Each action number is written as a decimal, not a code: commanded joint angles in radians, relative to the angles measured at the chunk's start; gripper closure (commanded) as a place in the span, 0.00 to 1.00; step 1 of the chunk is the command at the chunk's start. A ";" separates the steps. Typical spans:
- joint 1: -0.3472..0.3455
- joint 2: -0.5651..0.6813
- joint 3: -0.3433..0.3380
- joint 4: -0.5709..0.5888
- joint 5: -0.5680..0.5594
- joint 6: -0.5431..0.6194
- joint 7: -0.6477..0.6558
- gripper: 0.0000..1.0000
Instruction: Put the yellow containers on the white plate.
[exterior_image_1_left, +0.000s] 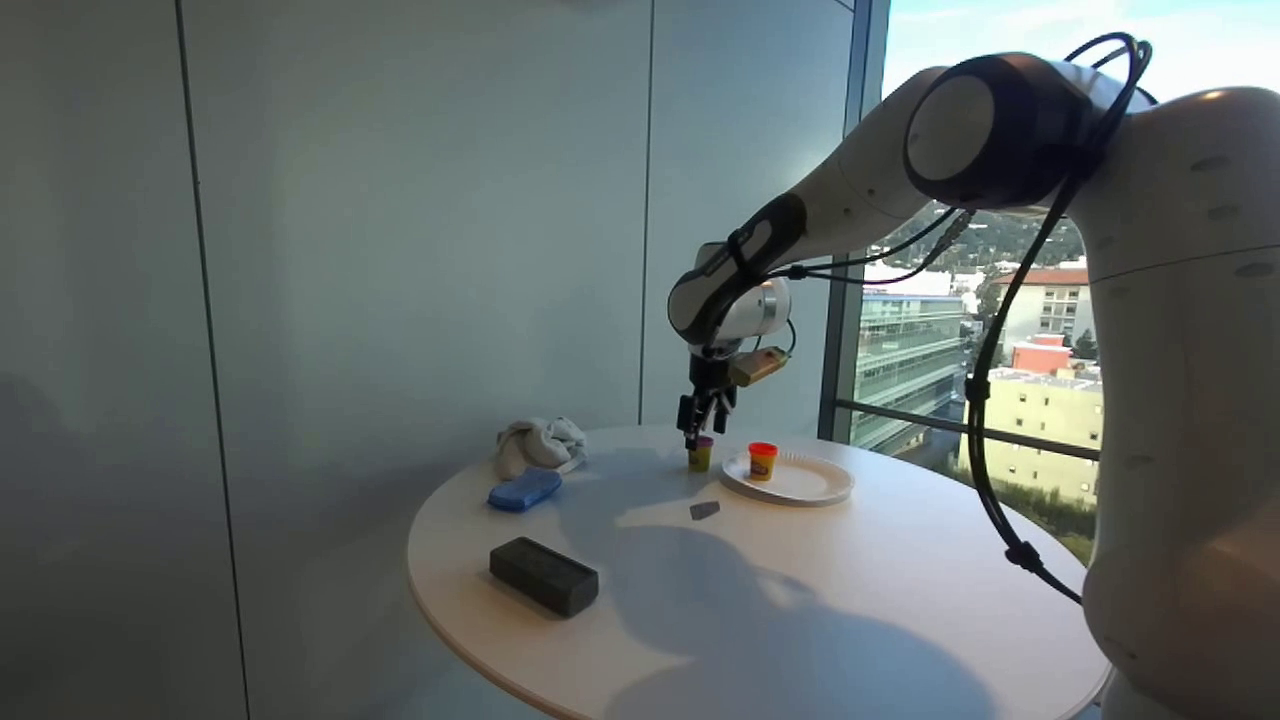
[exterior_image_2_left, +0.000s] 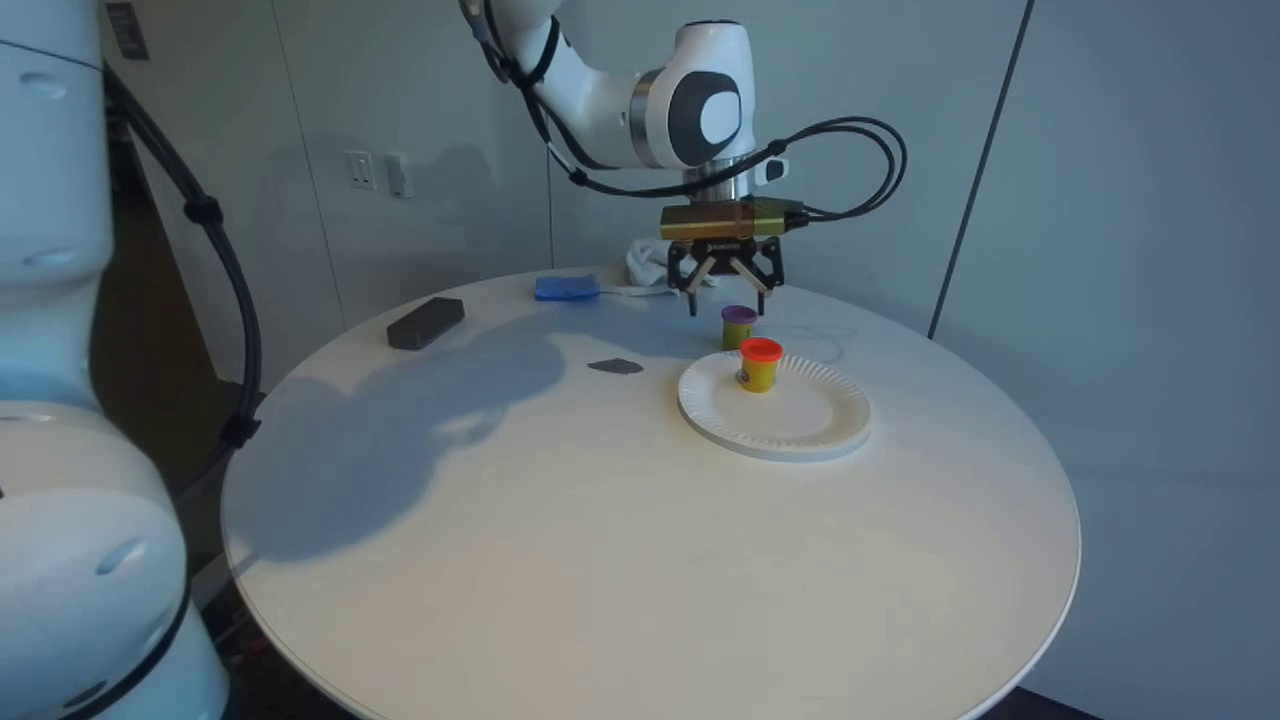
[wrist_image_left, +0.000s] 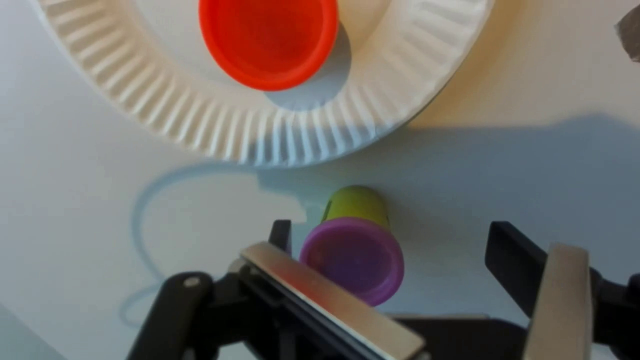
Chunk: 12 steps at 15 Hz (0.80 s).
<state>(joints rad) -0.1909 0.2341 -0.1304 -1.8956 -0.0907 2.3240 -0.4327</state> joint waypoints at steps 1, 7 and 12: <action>0.004 0.033 0.000 0.045 -0.048 0.004 0.017 0.00; -0.011 0.087 0.000 0.102 -0.041 0.004 0.007 0.00; -0.036 0.133 0.007 0.168 -0.018 -0.015 -0.014 0.25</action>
<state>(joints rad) -0.2092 0.3301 -0.1317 -1.7965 -0.1191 2.3243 -0.4319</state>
